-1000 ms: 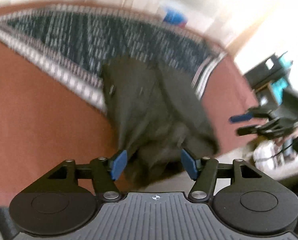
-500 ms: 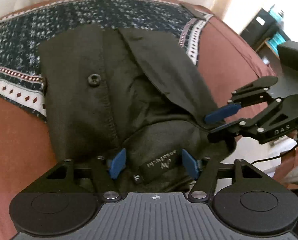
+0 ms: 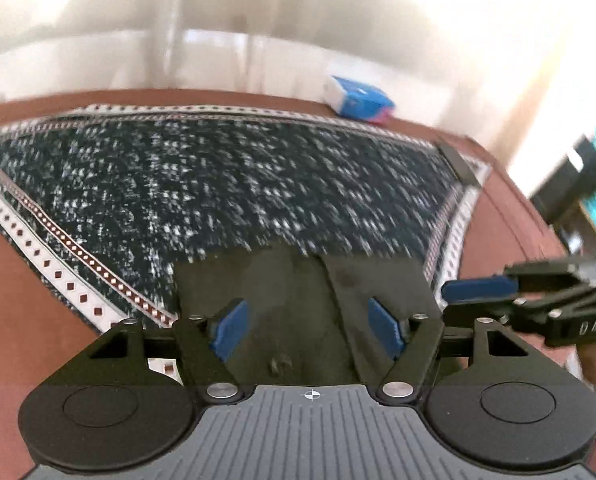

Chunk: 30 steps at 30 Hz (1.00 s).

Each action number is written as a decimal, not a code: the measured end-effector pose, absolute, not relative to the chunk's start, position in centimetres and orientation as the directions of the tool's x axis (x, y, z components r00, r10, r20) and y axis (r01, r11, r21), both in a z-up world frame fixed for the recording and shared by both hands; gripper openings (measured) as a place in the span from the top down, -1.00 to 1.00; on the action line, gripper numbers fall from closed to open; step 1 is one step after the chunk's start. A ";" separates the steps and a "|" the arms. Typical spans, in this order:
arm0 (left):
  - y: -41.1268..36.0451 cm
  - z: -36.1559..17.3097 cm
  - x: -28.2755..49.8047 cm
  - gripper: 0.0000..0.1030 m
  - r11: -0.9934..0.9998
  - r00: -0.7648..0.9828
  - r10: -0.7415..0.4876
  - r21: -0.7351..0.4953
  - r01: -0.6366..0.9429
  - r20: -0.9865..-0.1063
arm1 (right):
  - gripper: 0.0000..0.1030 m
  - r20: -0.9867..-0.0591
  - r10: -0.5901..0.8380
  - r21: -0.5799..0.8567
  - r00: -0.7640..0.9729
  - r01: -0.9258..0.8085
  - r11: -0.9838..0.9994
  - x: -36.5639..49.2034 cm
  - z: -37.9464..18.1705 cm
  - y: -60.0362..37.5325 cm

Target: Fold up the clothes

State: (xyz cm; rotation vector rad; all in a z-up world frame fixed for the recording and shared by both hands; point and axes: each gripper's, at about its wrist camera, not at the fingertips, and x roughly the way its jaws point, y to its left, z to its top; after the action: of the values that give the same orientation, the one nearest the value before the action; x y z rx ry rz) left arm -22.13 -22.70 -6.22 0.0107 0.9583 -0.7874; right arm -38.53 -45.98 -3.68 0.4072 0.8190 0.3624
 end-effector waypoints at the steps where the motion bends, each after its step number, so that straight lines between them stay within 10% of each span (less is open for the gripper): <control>1: -22.4 -6.3 -21.6 -0.50 0.730 0.321 -0.601 -0.339 0.593 -0.731 | 0.18 -0.617 0.456 0.495 0.642 -0.135 0.859 -37.4 -3.8 -45.9; 15: -16.9 -8.7 -17.5 -0.52 0.803 0.321 -0.555 -0.393 0.447 -0.768 | 0.61 -0.673 0.520 0.621 0.526 0.021 0.783 -27.0 -9.9 -43.1; 18: -17.0 -8.7 -17.3 -0.52 0.798 0.314 -0.558 -0.393 0.457 -0.768 | 0.99 -0.655 0.561 0.661 0.506 0.024 0.750 -26.6 -10.2 -43.1; 30: -18.4 -8.3 -19.9 -0.52 0.707 0.186 -0.595 -0.400 0.583 -0.782 | 0.64 -0.642 0.551 0.689 0.533 0.085 0.720 -28.1 -10.6 -44.1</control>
State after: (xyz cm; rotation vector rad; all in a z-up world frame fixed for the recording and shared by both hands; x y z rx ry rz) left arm -19.92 -18.38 -8.33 -0.0125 1.1074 -0.8299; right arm -28.09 -44.15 -10.64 0.7391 0.9875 0.3100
